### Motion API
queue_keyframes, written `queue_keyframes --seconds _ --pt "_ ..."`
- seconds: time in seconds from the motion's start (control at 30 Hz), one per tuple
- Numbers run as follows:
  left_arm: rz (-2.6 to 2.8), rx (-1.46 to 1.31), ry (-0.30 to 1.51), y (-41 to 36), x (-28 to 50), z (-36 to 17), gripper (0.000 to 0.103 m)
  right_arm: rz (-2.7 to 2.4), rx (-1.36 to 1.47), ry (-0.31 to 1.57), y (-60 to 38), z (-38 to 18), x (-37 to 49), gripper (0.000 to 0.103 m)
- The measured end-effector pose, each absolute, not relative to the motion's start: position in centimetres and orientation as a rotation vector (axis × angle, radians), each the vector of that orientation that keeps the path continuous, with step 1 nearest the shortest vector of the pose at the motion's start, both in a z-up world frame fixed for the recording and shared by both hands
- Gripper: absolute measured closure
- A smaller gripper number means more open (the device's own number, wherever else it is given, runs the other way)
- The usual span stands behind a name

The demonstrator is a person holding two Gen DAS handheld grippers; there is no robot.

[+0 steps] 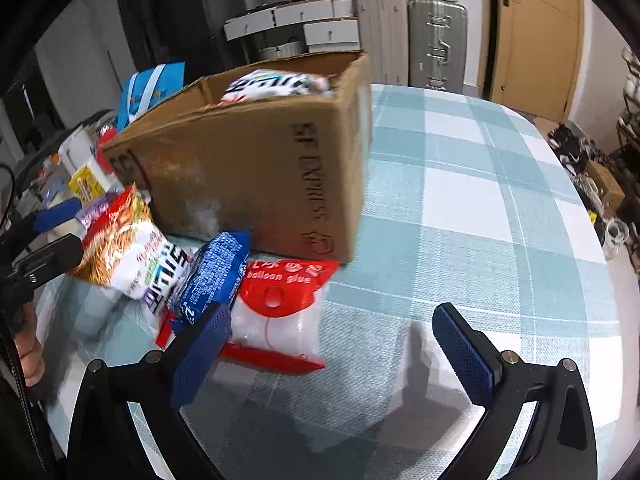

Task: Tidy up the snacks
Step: 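Move both grippers back toward the remaining snack bags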

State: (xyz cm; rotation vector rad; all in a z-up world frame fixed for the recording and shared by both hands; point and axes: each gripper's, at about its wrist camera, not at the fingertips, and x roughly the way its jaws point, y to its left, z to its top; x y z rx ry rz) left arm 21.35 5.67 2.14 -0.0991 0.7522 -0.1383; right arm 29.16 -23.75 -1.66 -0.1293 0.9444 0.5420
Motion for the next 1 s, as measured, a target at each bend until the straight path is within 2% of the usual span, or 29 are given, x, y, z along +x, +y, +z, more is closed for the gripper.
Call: queue_keyframes --seconds 0.5,1.0 --pt "-0.137 -0.048 0.759 5.5 21.0 2.3 0.002 0.527 -0.165 0.971 -23.4 -2.5 29.6 0.000" --pt "-0.033 -0.105 0.757 9.7 21.0 2.2 0.002 0.500 -0.195 0.987 -23.0 -3.2 29.5 0.000"
